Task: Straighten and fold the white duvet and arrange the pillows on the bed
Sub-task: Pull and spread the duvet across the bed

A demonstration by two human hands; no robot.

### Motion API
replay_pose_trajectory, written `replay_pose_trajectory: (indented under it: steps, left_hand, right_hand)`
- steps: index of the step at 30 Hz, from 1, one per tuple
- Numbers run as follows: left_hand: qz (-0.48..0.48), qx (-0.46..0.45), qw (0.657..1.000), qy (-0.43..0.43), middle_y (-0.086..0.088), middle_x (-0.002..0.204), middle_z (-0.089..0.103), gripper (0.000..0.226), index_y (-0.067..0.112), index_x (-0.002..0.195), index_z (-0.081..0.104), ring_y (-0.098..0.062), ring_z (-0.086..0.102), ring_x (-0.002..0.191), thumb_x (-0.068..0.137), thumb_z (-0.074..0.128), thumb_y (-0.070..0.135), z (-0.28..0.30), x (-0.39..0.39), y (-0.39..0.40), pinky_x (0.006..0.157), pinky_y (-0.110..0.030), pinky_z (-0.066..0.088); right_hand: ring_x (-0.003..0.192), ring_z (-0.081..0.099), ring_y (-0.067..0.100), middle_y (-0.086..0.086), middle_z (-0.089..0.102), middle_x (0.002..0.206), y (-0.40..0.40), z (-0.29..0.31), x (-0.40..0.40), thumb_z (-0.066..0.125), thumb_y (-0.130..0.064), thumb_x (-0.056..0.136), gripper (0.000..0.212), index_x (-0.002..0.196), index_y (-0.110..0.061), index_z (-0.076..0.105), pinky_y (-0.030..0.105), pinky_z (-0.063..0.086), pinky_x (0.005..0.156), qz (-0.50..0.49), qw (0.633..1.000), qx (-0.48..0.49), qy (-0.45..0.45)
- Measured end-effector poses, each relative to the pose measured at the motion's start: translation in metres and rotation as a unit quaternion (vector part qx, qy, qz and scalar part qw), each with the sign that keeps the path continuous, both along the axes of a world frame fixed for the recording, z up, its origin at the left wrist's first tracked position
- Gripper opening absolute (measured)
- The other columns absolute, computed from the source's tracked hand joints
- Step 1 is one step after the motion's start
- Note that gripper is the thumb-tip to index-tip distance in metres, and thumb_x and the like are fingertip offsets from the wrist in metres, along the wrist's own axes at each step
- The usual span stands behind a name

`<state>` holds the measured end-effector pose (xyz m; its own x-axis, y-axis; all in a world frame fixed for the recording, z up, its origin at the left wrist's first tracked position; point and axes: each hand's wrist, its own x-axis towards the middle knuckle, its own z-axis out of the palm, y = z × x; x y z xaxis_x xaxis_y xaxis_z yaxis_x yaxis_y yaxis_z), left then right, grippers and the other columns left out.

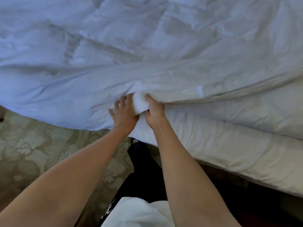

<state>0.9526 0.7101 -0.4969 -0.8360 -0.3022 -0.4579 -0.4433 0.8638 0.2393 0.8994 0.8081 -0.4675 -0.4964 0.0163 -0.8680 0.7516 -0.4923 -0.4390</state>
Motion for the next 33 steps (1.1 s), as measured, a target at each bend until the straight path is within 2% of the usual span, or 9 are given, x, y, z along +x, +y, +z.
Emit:
replay_pose_trajectory:
  steps: [4,9,11,15,18,23,28,30,33]
  left_hand:
    - [0.005,-0.020,0.998,0.054,-0.018,0.120,0.057,0.040,0.009,0.123,0.046,-0.040,0.052,0.110,0.084,0.055,0.005,0.051,-0.043,-0.046,0.078,-0.047,0.042]
    - [0.003,-0.023,0.995,0.094,-0.025,0.105,0.061,0.036,0.009,0.108,0.059,-0.046,0.058,0.098,0.079,0.043,-0.006,0.120,-0.096,-0.090,0.069,-0.041,0.038]
    - [0.007,-0.006,0.994,0.109,-0.023,0.104,0.062,0.040,0.009,0.106,0.063,-0.045,0.058,0.099,0.077,0.042,-0.008,0.139,-0.112,-0.095,0.069,-0.040,0.039]
    - [-0.004,0.007,0.992,0.129,-0.021,0.102,0.065,0.044,0.012,0.104,0.068,-0.044,0.058,0.097,0.074,0.042,-0.008,0.162,-0.138,-0.103,0.071,-0.041,0.043]
    - [-0.018,0.024,0.990,0.136,-0.019,0.098,0.065,0.044,0.012,0.098,0.070,-0.043,0.058,0.095,0.070,0.042,-0.007,0.169,-0.150,-0.114,0.072,-0.044,0.048]
    - [-0.055,0.037,0.991,0.118,-0.017,0.098,0.066,0.042,0.011,0.099,0.072,-0.043,0.059,0.094,0.071,0.047,-0.006,0.176,-0.168,-0.128,0.070,-0.041,0.048]
    - [-0.097,0.099,0.983,0.121,-0.009,0.099,0.068,0.022,0.020,0.098,0.074,-0.033,0.061,0.092,0.080,0.063,0.013,0.183,-0.185,-0.150,0.074,-0.040,0.051]
    - [-0.102,0.130,0.979,0.120,-0.005,0.093,0.068,0.011,0.025,0.090,0.073,-0.029,0.062,0.088,0.081,0.070,0.031,0.186,-0.191,-0.163,0.075,-0.040,0.052]
    - [-0.117,0.159,0.974,0.107,-0.004,0.096,0.070,0.019,0.026,0.087,0.070,-0.026,0.066,0.093,0.080,0.070,0.044,0.190,-0.197,-0.200,0.083,-0.041,0.055]
  right_hand:
    - [0.079,0.064,0.011,-0.003,0.066,0.097,-0.025,0.050,-0.029,0.068,-0.007,0.090,0.033,0.121,-0.012,0.057,0.022,0.053,0.056,-0.025,0.999,-0.028,0.034]
    - [0.068,0.054,0.007,-0.002,0.057,0.081,-0.043,0.083,-0.049,0.063,-0.012,0.094,0.011,0.088,-0.020,0.058,0.022,0.045,0.064,0.017,0.997,-0.060,0.055]
    - [0.079,0.059,0.008,-0.001,0.061,0.091,-0.049,0.084,-0.046,0.062,-0.015,0.095,0.007,0.098,-0.022,0.060,0.023,0.049,0.071,0.054,0.996,-0.047,0.043]
    - [0.112,0.058,0.028,0.019,0.055,0.130,-0.065,0.065,-0.020,0.066,-0.014,0.092,0.051,0.138,-0.007,0.048,0.040,0.047,0.105,0.114,0.990,0.077,-0.028]
    - [0.126,0.048,0.021,0.006,0.041,0.148,-0.084,0.055,-0.011,0.072,-0.019,0.088,0.073,0.150,-0.015,0.033,0.036,0.044,0.108,0.095,0.993,0.006,-0.065]
    - [0.129,0.048,0.015,-0.002,0.051,0.140,-0.156,0.072,-0.023,0.079,-0.027,0.078,0.073,0.141,-0.020,0.041,0.030,0.042,0.098,0.302,0.949,0.014,0.094]
    - [0.093,0.056,0.007,0.004,0.059,0.108,-0.208,0.098,-0.030,0.082,-0.033,0.075,0.064,0.126,-0.012,0.050,0.019,0.040,0.077,0.178,0.980,0.010,0.085]
    - [0.097,0.061,0.015,0.001,0.065,0.104,-0.229,0.106,-0.029,0.083,-0.037,0.064,0.068,0.122,-0.014,0.055,0.021,0.045,0.079,0.104,0.989,0.004,0.108]
    - [0.100,0.066,0.010,-0.004,0.070,0.109,-0.265,0.121,-0.034,0.079,-0.022,0.076,0.052,0.123,-0.021,0.057,0.030,0.052,0.088,0.006,0.987,0.037,0.154]
